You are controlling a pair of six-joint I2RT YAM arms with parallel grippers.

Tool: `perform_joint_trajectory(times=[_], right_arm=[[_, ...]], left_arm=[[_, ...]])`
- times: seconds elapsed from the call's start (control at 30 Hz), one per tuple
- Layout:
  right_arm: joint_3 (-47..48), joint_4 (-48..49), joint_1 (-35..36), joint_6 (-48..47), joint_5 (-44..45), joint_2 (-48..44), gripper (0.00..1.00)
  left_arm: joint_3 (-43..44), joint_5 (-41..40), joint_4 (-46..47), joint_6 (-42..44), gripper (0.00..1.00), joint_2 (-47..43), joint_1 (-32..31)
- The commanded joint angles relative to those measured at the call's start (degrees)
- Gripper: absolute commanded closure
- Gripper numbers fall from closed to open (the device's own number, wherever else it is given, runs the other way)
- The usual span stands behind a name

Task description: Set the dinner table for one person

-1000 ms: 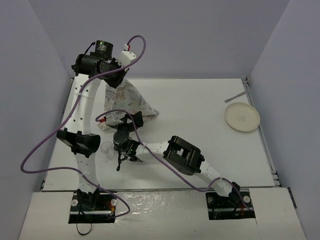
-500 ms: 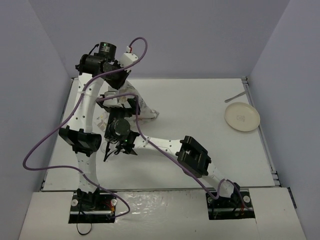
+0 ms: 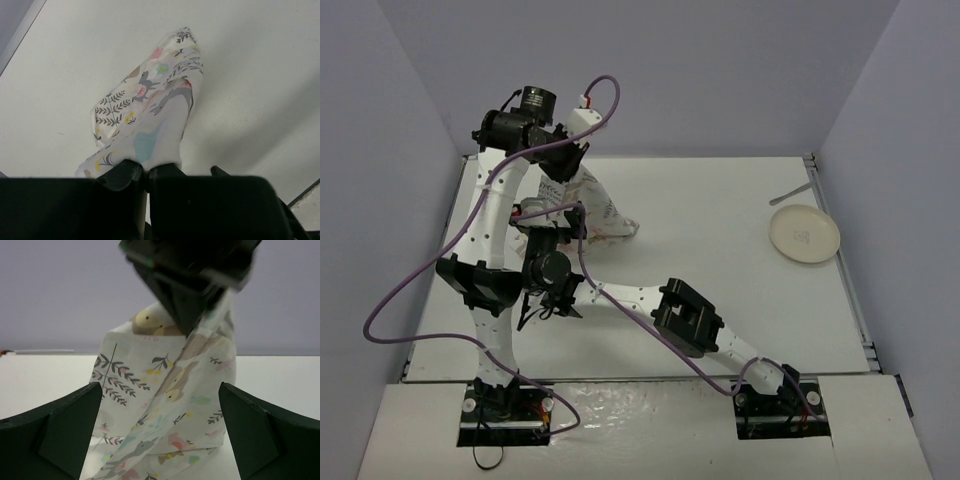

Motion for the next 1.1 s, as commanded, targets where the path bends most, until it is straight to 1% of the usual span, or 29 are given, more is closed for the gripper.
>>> perform_joint_trajectory(times=[0.0, 0.17, 0.33, 0.4, 0.43, 0.47, 0.53, 0.6, 0.63, 0.67, 0.7, 0.73, 0.8, 0.83, 0.9, 0.93, 0.97, 1.0, 1.03, 1.07], right_arm=[[1.7, 8.5, -2.1, -1.7, -1.9, 2.9, 0.00], [1.9, 7.8, -6.9, -1.5, 0.9, 5.3, 0.00], [-4.6, 7.5, -10.7, -1.3, 2.9, 2.5, 0.01], [-7.8, 6.6, -12.6, -1.0, 3.5, 0.5, 0.04], [-9.3, 6.6, -13.2, -1.0, 3.7, 0.3, 0.07], [-11.7, 6.3, -13.9, -0.8, 3.5, -1.7, 0.11], [-18.9, 6.6, -15.4, -0.6, 3.4, -4.8, 0.32], [-24.4, 6.1, -16.2, 0.5, 3.1, -8.9, 0.39], [-26.7, 4.6, -16.7, 1.7, 2.5, -10.8, 0.39], [-31.0, 2.5, -17.1, 3.2, 1.4, -13.0, 0.39], [-34.8, -0.3, -17.5, 4.6, 0.2, -15.4, 0.39], [-36.5, -5.6, -17.9, 6.2, -1.7, -18.4, 0.41], [-39.7, -19.4, -18.6, 14.6, -6.8, -24.3, 0.70], [-39.5, -31.3, -19.5, 17.5, -12.3, -25.7, 0.83], [-35.5, -51.8, -23.0, 29.0, -23.1, -28.6, 0.97], [-33.7, -58.2, -24.6, 34.6, -27.5, -30.3, 1.00], [-33.4, -60.9, -26.3, 37.1, -31.9, -31.8, 1.00], [-34.1, -62.3, -28.2, 37.5, -36.7, -33.2, 1.00], [-35.1, -62.9, -29.1, 37.0, -38.5, -34.4, 1.00], [-36.1, -62.9, -29.3, 36.0, -38.4, -35.7, 1.00]], left_arm=[[0.9, 3.0, -3.3, 0.1, 1.00, -6.0, -0.9], [-0.5, 2.5, -3.9, 0.9, 1.00, -7.4, 0.2], [0.3, 2.5, -3.2, 0.7, 1.00, -7.8, 2.3], [1.8, 3.0, -3.2, 0.3, 1.00, -7.2, 4.1], [2.3, 2.7, -2.9, 0.2, 1.00, -7.1, 4.5], [2.6, 1.9, -2.4, -0.2, 1.00, -7.0, 5.2], [3.8, 0.8, -1.1, -1.1, 1.00, -6.6, 7.2], [5.1, 0.0, -0.7, -1.6, 1.00, -6.0, 8.5], [5.6, -0.3, -0.4, -1.9, 1.00, -5.8, 9.3], [6.1, -0.8, 0.2, -2.3, 1.00, -5.6, 10.1], [6.5, -1.3, 0.8, -2.7, 1.00, -5.4, 10.9], [6.6, -2.1, 1.5, -2.8, 1.00, -5.2, 11.7], [6.8, -2.0, 1.8, -3.3, 1.00, -4.8, 12.6], [6.9, -2.1, 1.7, -3.3, 1.00, -4.6, 12.8], [6.3, -2.3, 2.1, -3.5, 1.00, -4.5, 12.7], [6.1, -2.1, 2.1, -3.7, 1.00, -4.5, 12.7], [6.0, -2.0, 2.2, -3.8, 1.00, -4.5, 12.7], [5.9, -2.2, 2.3, -3.8, 1.00, -4.5, 12.7], [5.9, -2.5, 2.4, -3.7, 1.00, -4.4, 12.7], [5.8, -2.7, 2.3, -3.6, 1.00, -4.4, 12.7]])
